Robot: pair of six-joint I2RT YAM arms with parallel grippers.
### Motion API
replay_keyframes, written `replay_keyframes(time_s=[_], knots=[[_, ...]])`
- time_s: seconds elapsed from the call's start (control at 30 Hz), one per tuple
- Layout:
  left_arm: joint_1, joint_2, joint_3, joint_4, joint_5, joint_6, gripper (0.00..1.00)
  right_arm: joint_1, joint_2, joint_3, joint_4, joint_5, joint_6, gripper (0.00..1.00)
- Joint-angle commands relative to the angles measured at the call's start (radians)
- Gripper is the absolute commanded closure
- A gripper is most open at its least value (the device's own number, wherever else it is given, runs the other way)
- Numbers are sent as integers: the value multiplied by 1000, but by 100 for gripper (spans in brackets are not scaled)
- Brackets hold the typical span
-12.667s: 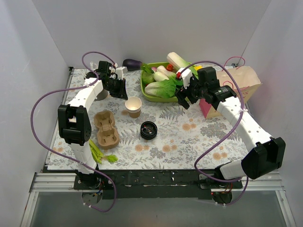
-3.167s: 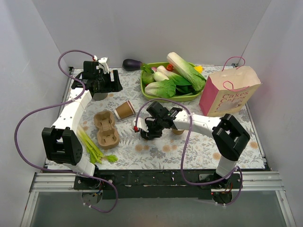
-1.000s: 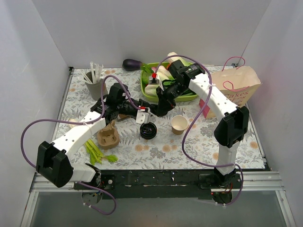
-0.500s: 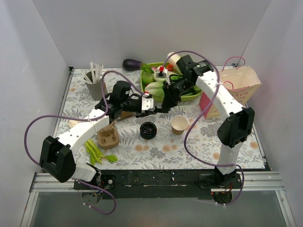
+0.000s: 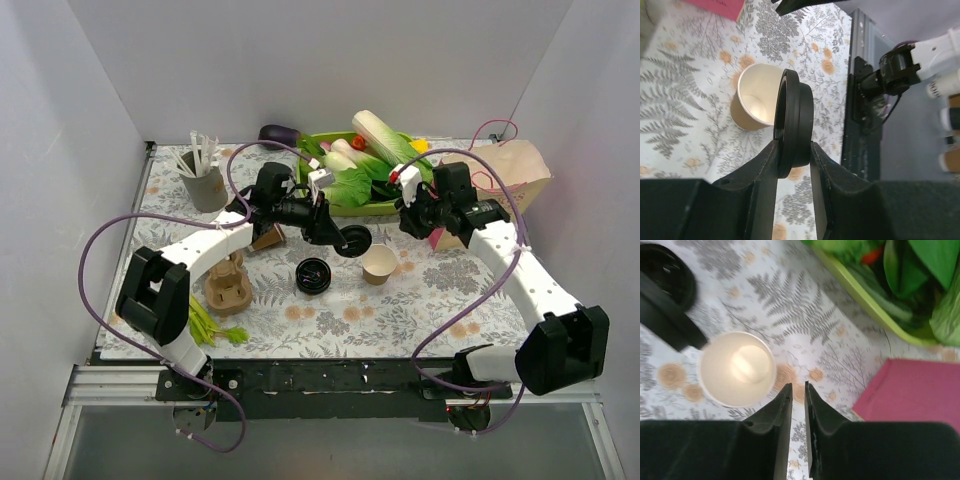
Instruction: Pack the takeout coffee
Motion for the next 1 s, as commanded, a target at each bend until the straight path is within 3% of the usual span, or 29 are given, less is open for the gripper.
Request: replay_keyframes(time_s=[0.0,0.13,0.37,0.57,0.97], knots=[[30,7,-19,116,113,-318,94,-5,8,-99,207,248,-8,85],[40,42,-33,217,171,-447,94,-5,39,-171,250,325,-50,91],[41,85,-87,380,160,-661,94,-3,157,-232,224,279,-103,93],[46,82,-90,303,152,-610,94,3,218,-231,197,166,-63,93],[55,116,-136,335,162,-636,93,122,283,-185,187,27,95,96]])
